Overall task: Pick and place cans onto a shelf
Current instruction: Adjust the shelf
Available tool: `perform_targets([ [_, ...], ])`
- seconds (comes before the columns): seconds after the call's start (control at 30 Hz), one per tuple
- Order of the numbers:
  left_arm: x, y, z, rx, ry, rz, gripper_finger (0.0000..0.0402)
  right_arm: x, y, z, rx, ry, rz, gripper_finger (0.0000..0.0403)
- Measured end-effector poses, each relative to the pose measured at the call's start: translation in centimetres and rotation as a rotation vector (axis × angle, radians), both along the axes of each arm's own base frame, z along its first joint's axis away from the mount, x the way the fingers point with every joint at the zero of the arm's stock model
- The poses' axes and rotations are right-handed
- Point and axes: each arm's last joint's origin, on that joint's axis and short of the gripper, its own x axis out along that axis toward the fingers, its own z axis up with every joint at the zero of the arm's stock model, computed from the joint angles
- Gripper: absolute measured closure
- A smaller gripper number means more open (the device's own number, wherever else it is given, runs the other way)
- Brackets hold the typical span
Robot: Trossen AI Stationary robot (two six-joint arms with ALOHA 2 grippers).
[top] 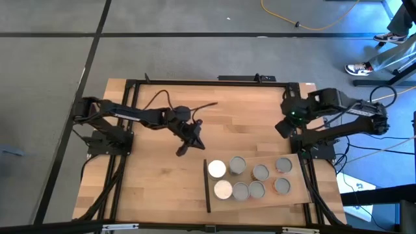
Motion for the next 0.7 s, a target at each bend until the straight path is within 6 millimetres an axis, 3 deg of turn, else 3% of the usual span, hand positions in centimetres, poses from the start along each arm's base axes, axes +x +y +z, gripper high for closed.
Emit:
perform_targets([
  [0.3, -2.2, 1.6, 4.1, 0.018, -0.127, 0.068, 0.0401, -1.2, 0.4, -7.0, 0.209, 0.237, -0.075, 0.0393],
  [0.7, -5.4, 4.0, 5.7, 0.074, -0.052, 0.230, 0.0401, -1.3, 0.9, -11.5, 0.386, 0.328, -0.069, 0.0393],
])
